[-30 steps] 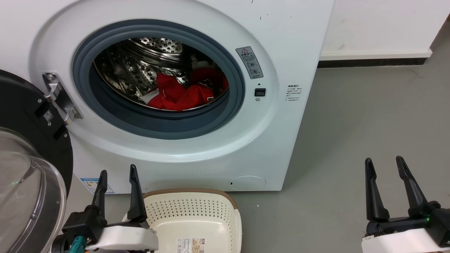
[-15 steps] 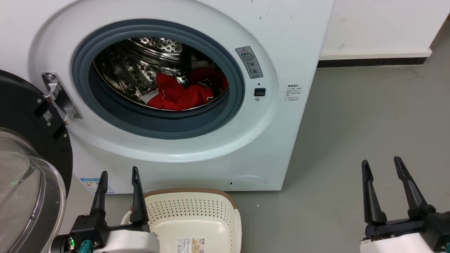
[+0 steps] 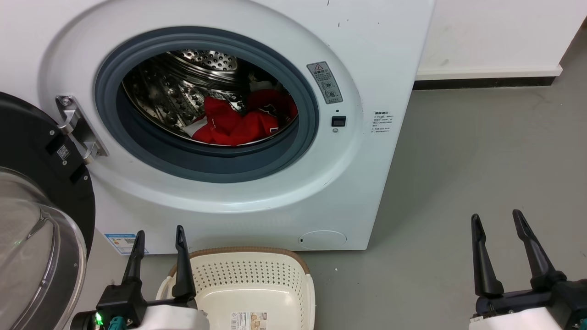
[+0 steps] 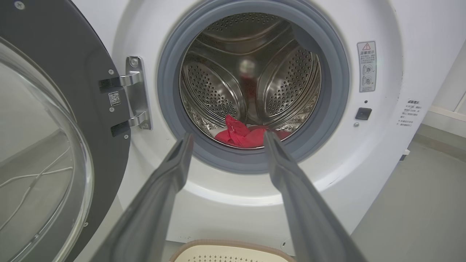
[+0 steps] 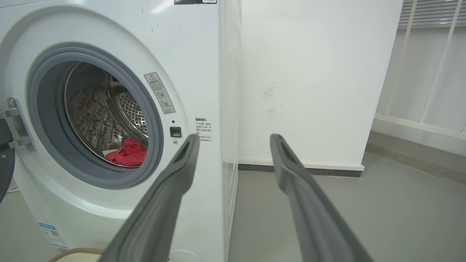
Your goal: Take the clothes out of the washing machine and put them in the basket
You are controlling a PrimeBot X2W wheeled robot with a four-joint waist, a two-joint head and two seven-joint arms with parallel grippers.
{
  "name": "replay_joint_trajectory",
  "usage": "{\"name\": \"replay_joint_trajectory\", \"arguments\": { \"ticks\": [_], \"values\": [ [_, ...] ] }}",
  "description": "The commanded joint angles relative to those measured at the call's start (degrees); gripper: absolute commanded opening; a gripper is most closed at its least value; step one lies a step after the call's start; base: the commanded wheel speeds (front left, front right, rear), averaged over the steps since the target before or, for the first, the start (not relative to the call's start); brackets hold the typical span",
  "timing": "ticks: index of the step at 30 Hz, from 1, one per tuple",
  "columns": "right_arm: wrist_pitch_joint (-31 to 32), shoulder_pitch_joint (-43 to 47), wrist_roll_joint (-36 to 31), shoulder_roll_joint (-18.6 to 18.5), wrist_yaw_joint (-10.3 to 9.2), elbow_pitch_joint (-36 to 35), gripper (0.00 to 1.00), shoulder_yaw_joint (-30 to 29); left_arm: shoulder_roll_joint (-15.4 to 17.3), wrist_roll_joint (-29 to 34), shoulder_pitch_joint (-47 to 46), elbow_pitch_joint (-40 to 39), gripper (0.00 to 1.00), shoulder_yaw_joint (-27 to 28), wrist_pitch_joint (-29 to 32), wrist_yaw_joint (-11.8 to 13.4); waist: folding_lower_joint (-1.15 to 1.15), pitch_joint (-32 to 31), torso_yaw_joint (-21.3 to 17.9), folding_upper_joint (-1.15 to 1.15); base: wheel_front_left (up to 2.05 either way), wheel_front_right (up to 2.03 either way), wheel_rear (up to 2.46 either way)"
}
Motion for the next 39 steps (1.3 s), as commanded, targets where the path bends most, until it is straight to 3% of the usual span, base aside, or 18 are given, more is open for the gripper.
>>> {"name": "replay_joint_trajectory", "arguments": {
  "ticks": [1,23,34,39],
  "values": [
    [-0.14,0.69,0.47,-0.15,-0.02,0.28,1.0,-0.08,0.17,0.09,0.53,0.18,1.0,0.0,-0.16,0.07,0.0,-0.05,-0.02,0.0,0.0,0.0,0.0],
    [-0.14,0.29,0.86,-0.14,-0.02,0.74,1.0,0.13,0.17,-0.02,-0.27,1.38,1.0,0.41,-0.16,0.34,0.0,0.32,-0.46,0.0,0.0,0.0,0.0],
    [-0.14,-2.18,0.29,-0.12,-0.03,0.03,1.0,0.9,0.67,3.07,-9.68,6.76,1.0,4.65,-0.16,-6.16,0.0,3.75,-2.51,0.0,0.0,0.0,0.0],
    [-0.14,-4.35,0.44,-0.12,-0.03,-0.55,1.0,1.44,1.99,4.38,-17.38,11.22,1.0,6.7,-0.15,-7.43,0.0,7.23,-4.28,0.0,0.0,0.0,0.0]
  ]
}}
